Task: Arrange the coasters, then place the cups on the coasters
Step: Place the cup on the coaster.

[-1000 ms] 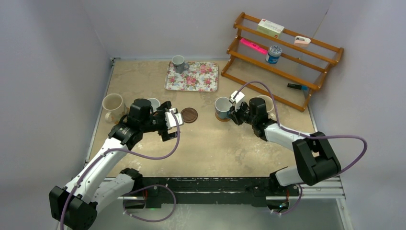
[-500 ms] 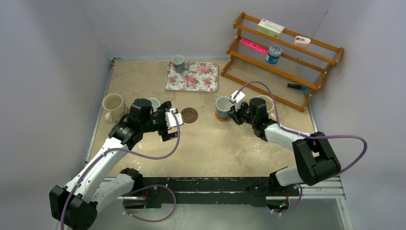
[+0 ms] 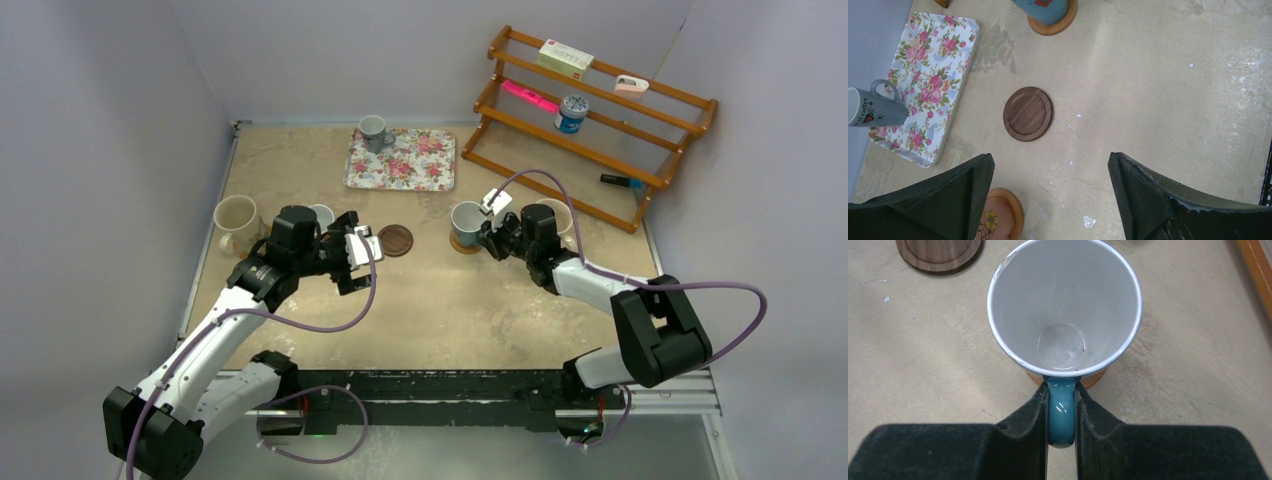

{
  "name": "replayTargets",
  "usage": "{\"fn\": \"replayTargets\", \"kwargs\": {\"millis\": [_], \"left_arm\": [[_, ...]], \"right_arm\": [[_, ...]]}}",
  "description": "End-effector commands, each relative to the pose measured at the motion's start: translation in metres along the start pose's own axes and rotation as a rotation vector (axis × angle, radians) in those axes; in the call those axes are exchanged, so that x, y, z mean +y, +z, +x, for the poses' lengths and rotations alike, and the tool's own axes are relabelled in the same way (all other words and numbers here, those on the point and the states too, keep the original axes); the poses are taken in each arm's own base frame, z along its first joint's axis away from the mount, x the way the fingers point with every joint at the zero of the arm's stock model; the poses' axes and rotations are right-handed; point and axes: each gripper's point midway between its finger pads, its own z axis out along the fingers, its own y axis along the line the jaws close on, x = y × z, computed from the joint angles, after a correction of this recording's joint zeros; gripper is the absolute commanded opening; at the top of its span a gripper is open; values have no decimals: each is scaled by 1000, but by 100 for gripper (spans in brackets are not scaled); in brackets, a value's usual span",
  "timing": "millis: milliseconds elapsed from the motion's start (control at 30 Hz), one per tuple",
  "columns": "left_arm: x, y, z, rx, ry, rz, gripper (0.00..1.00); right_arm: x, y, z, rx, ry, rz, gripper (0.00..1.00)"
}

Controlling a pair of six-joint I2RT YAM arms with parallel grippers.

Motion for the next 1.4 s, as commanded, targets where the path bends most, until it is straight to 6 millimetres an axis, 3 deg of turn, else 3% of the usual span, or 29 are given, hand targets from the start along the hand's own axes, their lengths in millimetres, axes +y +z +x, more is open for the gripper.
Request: {"fn": "replayTargets", "kwargs": {"millis": [0, 633, 1367], "left_arm": [[1, -1, -6, -25, 9, 10, 90], [1, -1, -6, -26, 9, 10, 90], [0, -2, -6, -27, 11, 11, 90]], "right_arm": [[-13, 0, -34, -99, -29, 47, 0], [-15, -4, -38, -120, -31, 66, 0], [-10, 3, -27, -49, -39, 13, 1]]}}
